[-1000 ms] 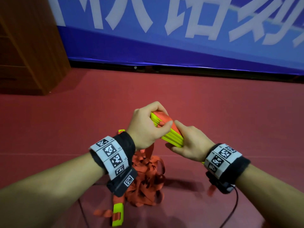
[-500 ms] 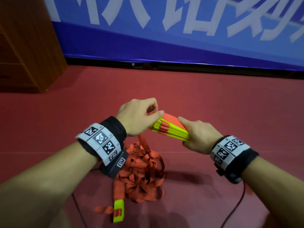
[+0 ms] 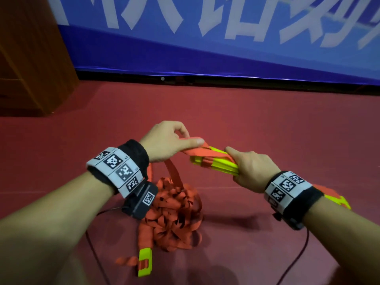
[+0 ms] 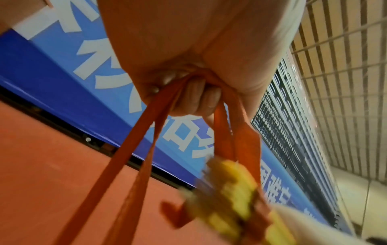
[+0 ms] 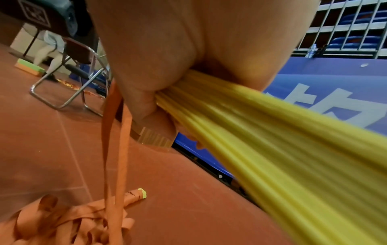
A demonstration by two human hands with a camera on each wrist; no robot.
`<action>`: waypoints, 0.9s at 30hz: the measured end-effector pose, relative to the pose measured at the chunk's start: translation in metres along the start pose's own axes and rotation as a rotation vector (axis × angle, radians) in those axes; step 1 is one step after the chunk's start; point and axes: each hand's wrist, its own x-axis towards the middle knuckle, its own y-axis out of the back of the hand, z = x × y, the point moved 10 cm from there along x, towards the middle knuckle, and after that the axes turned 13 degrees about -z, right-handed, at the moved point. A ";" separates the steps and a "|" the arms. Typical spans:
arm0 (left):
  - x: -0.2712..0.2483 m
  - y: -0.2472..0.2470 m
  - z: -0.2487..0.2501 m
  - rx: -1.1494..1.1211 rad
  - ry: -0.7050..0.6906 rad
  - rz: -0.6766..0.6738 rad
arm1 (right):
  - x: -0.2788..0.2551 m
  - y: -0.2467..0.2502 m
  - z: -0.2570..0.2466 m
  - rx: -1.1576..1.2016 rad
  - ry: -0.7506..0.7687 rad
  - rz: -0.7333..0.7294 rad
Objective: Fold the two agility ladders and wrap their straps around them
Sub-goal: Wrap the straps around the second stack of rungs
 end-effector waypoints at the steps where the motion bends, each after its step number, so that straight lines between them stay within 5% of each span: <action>1: 0.000 -0.003 -0.004 0.002 0.026 -0.032 | -0.001 0.002 0.005 0.014 -0.018 0.005; 9: 0.001 -0.026 -0.005 -0.207 0.028 -0.219 | 0.000 -0.016 0.009 -0.039 -0.011 -0.044; 13: 0.001 -0.035 -0.008 -0.128 0.033 -0.289 | -0.001 -0.021 0.008 -0.035 -0.003 -0.057; 19: -0.007 -0.035 0.027 0.192 -0.221 -0.182 | -0.002 -0.020 0.009 0.002 -0.020 -0.054; 27: -0.009 -0.040 0.008 0.562 0.068 -0.258 | 0.001 -0.028 0.005 -0.052 -0.024 -0.064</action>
